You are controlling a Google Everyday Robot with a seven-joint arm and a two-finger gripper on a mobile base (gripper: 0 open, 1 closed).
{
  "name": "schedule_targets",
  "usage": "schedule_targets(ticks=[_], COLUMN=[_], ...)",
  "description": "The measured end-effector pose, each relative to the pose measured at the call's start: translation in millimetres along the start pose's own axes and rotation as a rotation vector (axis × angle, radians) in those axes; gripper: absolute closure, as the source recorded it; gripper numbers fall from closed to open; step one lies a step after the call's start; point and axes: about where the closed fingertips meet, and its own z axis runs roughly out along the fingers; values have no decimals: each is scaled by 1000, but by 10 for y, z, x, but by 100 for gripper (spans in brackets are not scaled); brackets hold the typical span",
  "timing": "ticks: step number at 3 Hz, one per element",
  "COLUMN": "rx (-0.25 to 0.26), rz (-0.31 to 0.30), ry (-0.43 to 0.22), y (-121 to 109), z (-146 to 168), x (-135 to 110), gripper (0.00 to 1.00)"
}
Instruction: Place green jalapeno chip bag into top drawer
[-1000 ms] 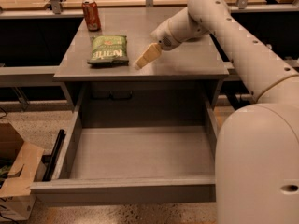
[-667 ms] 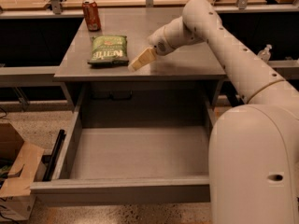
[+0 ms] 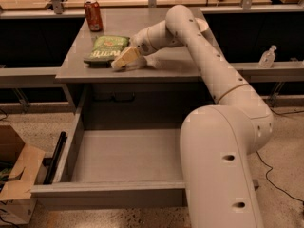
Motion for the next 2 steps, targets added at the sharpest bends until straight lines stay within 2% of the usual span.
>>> schedule_targets(ticks=[1,2], rx=[-34,-89], rz=[-30,-53], ry=[-41,-32], y=[107,288], z=[178,437], x=[-338,-515], gripper=[0,0])
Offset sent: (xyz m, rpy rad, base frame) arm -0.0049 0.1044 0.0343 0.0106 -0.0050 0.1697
